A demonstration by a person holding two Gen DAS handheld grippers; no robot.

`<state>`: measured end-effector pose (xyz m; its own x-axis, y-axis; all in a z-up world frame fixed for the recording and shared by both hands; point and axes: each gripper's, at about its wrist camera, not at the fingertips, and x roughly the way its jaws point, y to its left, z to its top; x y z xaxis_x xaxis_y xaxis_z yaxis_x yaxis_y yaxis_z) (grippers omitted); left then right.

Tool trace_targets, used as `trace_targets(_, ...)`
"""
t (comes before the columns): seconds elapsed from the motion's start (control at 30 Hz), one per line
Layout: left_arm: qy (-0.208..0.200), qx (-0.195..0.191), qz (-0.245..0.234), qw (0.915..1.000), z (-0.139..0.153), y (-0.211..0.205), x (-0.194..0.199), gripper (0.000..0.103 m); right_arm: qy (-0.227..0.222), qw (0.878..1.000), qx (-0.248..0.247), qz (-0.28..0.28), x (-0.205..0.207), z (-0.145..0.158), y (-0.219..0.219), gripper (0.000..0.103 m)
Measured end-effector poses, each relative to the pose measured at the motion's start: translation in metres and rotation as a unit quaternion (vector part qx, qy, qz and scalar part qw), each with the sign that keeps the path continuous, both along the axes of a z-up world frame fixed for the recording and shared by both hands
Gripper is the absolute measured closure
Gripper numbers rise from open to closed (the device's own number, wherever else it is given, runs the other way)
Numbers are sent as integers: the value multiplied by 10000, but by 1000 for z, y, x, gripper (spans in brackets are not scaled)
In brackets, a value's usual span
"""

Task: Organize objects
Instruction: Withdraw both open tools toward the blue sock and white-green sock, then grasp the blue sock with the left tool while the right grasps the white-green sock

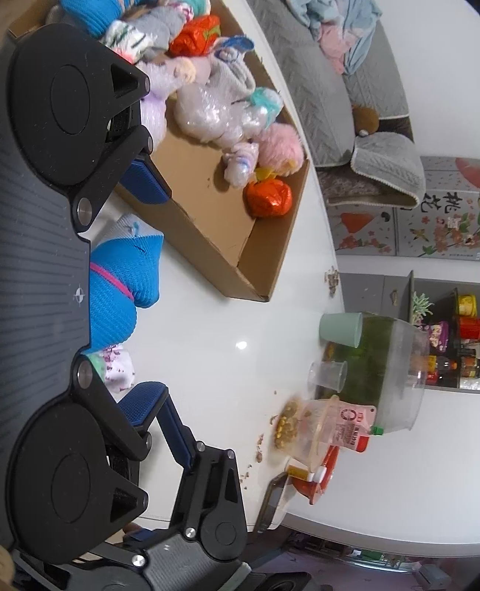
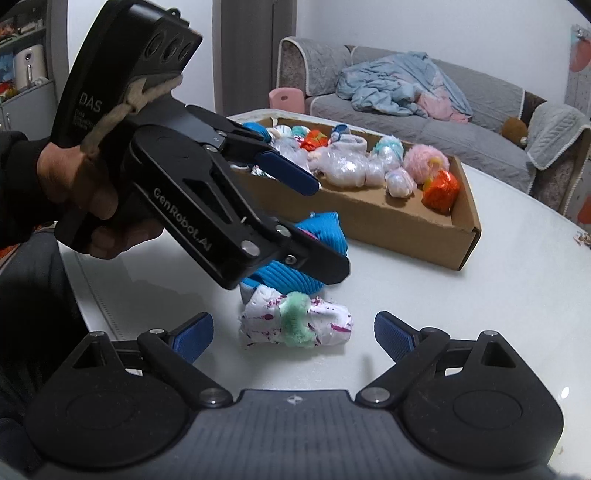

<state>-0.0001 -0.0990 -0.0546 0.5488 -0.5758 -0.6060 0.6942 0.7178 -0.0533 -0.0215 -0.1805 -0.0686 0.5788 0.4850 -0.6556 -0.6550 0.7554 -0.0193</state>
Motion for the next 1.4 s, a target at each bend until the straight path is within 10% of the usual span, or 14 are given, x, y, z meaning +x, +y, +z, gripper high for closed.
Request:
trace_targets(0.2,252,38,-61,9997,-14,-6,12,0,-9,10000,-68,-64,5,-12,6,12)
trace_targets(0.4,238,80,-58,9997,-19,-7,12,1,66,9999,-12,-149,2,-13,0,41)
trace_targets(0.7,279,25,32,9996,-20,-3,-3,1,-75,9992,-130,-363,-9,-12,-40,41)
trace_targets(1.03,-209,811,-332,9959,-32,-21,-8,0,-14,9981,31,-622,-7,-11,-75,40)
trace_targets(1.4,139,525,931,9942,-35,-7,-10,1,8,9982,101,-583,1,-13,-75,40)
